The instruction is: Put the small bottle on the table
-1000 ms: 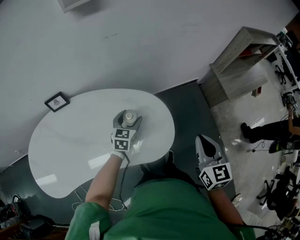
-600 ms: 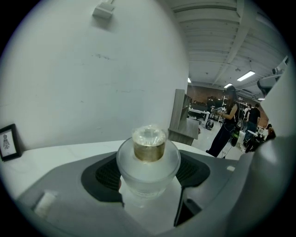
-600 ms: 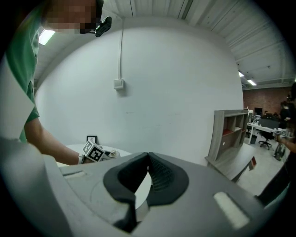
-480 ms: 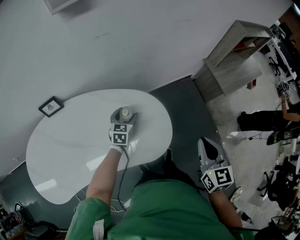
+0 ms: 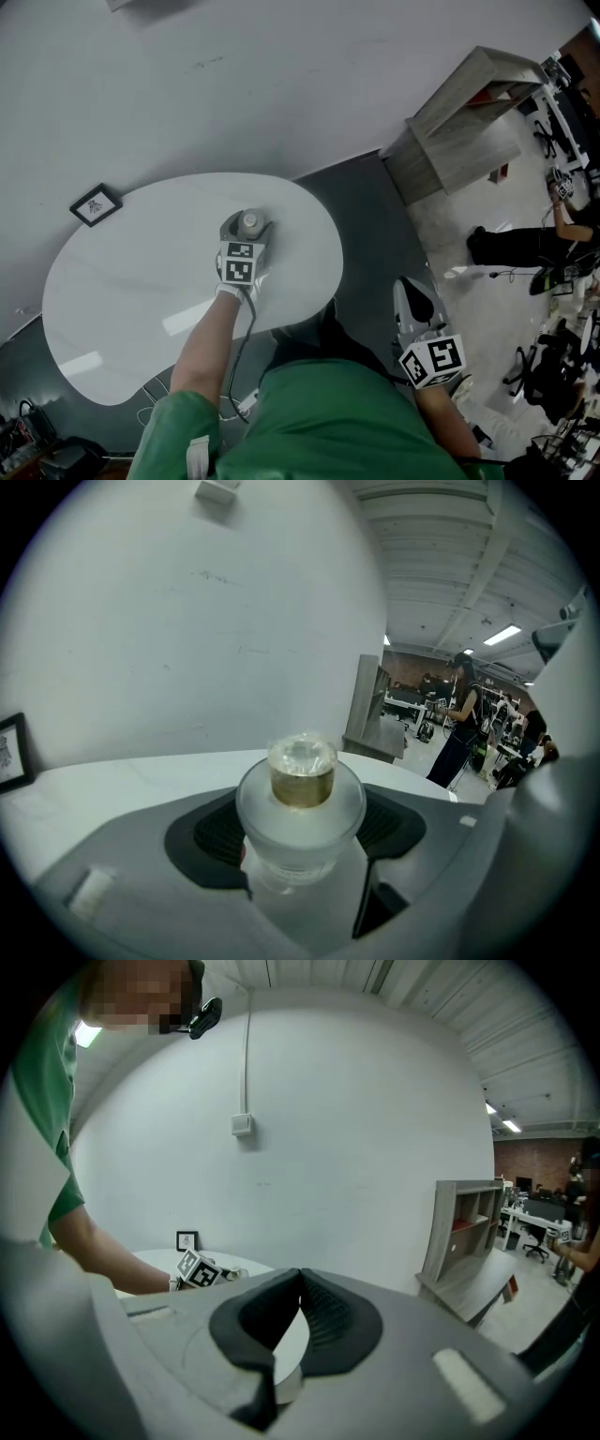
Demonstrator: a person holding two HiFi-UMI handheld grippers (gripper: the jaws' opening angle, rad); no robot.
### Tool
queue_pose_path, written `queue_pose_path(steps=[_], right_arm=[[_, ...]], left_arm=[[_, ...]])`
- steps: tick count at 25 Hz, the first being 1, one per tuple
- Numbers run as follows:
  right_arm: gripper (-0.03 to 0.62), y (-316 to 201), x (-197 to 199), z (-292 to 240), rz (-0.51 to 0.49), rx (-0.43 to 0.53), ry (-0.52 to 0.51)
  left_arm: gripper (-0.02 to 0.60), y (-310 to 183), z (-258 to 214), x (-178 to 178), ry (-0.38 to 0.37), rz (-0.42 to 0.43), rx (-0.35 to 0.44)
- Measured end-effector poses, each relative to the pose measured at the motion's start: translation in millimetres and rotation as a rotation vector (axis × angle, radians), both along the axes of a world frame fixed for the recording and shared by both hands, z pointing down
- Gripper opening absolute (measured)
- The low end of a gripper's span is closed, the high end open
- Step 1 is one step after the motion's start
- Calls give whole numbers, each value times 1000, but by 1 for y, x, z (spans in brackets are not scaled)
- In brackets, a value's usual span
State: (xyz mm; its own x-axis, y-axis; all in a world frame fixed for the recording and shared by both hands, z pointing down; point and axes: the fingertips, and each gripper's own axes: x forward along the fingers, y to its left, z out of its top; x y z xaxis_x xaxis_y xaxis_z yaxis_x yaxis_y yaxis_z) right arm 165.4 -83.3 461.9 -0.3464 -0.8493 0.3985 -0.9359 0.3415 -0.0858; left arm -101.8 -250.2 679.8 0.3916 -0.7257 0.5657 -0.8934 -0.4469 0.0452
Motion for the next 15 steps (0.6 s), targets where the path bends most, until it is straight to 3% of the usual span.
queue_pose_path(steps=[4, 10, 15], right_arm=[[2, -3, -3, 1, -8, -6, 0], [2, -7, -10, 3, -25, -9, -9], [2, -9, -13, 4, -41, -8, -25]], left_arm=[[345, 0, 1, 2, 2, 5, 4], [347, 5, 3, 8, -79, 53, 23], [364, 9, 7, 12, -98, 81, 12]])
